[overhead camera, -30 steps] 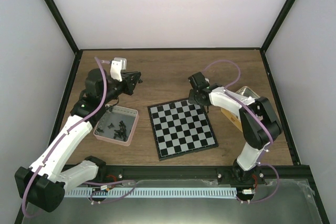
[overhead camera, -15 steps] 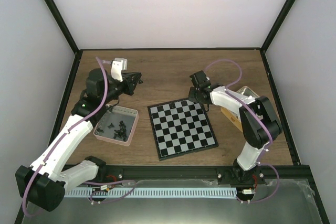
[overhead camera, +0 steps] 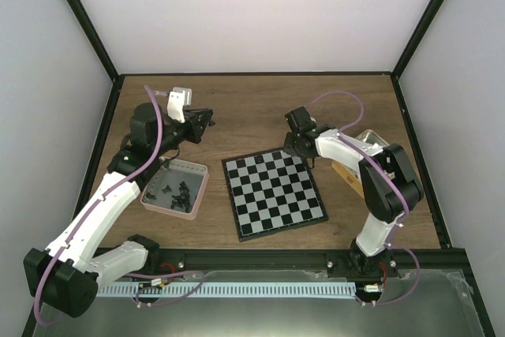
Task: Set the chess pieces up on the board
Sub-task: Move the chess piece to the chessboard.
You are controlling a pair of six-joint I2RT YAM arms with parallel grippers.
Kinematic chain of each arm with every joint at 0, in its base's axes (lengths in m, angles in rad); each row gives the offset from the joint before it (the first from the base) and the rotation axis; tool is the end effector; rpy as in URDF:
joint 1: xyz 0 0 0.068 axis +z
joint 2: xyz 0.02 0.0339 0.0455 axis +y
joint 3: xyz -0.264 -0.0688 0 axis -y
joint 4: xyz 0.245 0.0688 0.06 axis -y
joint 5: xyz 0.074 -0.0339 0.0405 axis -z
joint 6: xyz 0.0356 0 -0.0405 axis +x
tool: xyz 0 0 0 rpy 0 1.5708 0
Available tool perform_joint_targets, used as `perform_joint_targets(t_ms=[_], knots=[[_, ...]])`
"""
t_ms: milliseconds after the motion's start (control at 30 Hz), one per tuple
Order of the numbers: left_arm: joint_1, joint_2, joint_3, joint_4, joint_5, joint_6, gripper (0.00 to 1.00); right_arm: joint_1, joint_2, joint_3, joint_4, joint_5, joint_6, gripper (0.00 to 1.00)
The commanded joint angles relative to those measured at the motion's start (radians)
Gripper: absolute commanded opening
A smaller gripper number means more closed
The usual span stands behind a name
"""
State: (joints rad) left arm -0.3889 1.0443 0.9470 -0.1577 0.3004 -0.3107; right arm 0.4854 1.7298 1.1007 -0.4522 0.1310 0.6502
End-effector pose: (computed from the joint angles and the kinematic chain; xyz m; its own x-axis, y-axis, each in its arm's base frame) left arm 0.2195 -0.1013 0.3504 -0.4140 -0.1460 -0.8985 0.5258 0.7674 -0.3669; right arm 0.3087 0.1576 0.1821 -0.8685 0.2204 -0.4440 0.1476 0.9701 0.1929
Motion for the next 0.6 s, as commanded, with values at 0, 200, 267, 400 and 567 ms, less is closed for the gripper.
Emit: perform_joint_targets(t_ms=[0,200,267,400,567], knots=[[0.0,0.001,-0.007,0.031,0.013,-0.002,0.08,-0.008,0.009,0.042,-0.012,0.01,0.002,0.23],[-0.001,0.0,-0.008,0.03,0.013,-0.002,0.08,-0.008,-0.059,0.048,-0.008,0.011,-0.02,0.48],[0.0,0.002,-0.009,0.035,0.018,-0.004,0.08,-0.008,-0.102,0.048,-0.018,-0.015,-0.04,0.57],[0.0,0.016,0.008,0.042,0.059,-0.047,0.08,-0.006,-0.235,-0.018,0.072,-0.213,-0.11,0.64],[0.0,-0.011,-0.046,0.184,0.122,-0.288,0.08,0.081,-0.378,-0.093,0.3,-0.416,-0.125,0.66]])
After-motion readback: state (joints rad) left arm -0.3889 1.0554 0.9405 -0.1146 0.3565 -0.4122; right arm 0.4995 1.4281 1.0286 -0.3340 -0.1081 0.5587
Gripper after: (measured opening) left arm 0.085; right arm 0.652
